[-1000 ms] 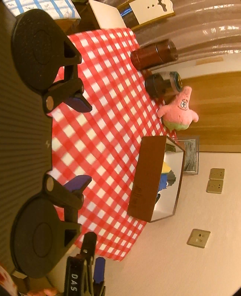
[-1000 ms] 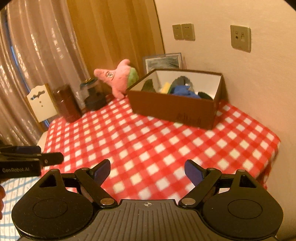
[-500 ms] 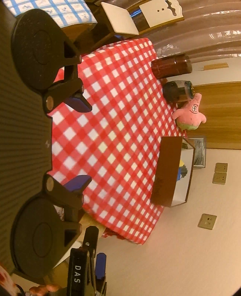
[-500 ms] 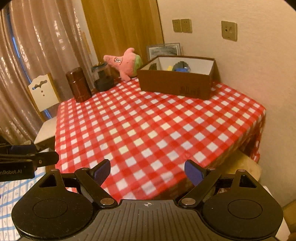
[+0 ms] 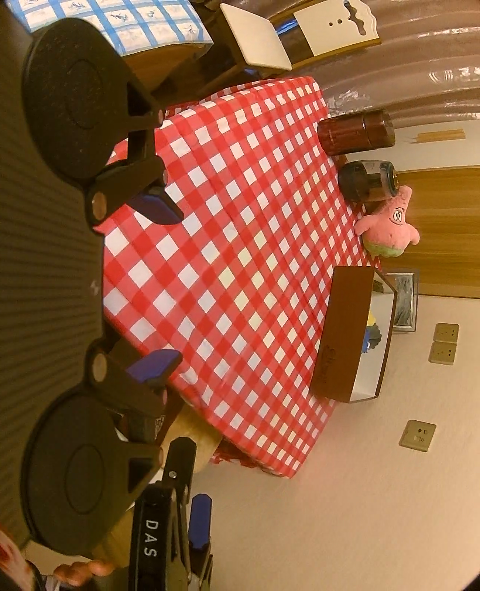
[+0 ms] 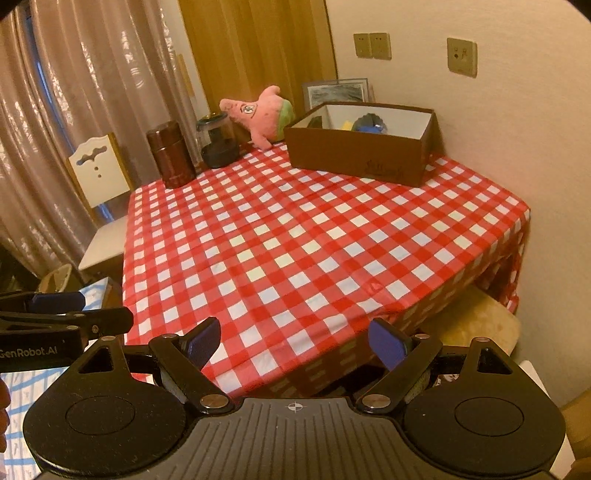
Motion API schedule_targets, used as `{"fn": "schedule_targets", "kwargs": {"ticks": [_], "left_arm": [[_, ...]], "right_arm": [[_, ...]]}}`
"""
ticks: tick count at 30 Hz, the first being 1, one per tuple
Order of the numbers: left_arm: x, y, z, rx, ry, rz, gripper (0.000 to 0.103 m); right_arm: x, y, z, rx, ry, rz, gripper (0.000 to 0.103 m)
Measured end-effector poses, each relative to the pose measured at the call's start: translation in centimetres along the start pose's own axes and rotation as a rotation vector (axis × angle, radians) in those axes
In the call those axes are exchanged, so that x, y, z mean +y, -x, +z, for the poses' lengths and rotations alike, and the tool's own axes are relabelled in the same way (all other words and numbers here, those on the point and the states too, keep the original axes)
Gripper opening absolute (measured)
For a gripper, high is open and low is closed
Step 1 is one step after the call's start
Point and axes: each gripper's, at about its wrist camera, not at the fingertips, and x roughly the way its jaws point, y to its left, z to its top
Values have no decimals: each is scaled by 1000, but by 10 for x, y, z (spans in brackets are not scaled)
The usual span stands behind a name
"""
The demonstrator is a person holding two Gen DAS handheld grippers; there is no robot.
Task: Organize soft objects
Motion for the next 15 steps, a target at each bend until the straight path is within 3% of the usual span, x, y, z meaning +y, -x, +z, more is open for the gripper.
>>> {"fn": "schedule_targets", "kwargs": {"ticks": [15], "left_arm": [[-26, 4, 3, 2, -9, 13, 73]], "right_arm": [[-18, 9, -2, 6, -3, 7, 87]]}}
